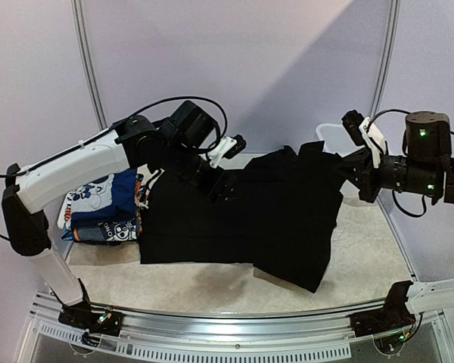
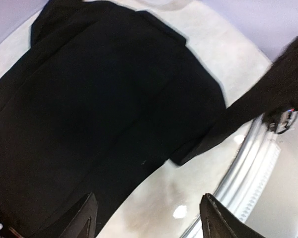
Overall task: Fold and stack the mixed laundry pile
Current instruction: Fold the flattened shirt at the center of the board.
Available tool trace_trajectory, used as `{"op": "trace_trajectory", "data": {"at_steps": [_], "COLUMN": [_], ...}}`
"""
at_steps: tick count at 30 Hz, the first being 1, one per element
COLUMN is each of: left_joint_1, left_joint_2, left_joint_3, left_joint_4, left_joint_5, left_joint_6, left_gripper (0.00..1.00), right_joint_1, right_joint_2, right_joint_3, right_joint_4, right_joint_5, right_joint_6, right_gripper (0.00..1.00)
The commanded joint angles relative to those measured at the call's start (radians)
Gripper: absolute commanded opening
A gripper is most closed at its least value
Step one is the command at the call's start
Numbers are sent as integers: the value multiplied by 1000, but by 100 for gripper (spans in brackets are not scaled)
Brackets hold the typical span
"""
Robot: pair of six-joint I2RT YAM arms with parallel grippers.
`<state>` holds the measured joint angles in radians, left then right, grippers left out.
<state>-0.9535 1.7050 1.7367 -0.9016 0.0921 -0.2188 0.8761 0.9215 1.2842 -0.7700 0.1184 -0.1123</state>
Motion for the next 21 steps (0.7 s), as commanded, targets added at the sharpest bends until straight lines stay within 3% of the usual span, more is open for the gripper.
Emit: {"op": "trace_trajectory", "data": {"at_steps": [1, 7, 16, 21], "left_joint_1": [73, 159, 197, 187], "left_joint_2": [-60, 48, 404, 522], "left_joint_3": [-170, -289, -112, -14], "left_joint_4": [63, 212, 240, 219], "left_joint_5": [-114, -75, -18, 22], "left_joint_6": [29, 31, 15, -8], "left_gripper": [69, 65, 63, 61], "right_joint_1": [5, 6, 4, 6], "right_joint_2": [-55, -161, -183, -206], "right_joint_3": [33, 12, 22, 19], "right_joint_4": [-145, -137, -184, -182], "right_joint_5": [39, 40, 67, 93], "right_joint_6": [-70, -92, -69, -69], "right_gripper": [0, 0, 0, 0]}}
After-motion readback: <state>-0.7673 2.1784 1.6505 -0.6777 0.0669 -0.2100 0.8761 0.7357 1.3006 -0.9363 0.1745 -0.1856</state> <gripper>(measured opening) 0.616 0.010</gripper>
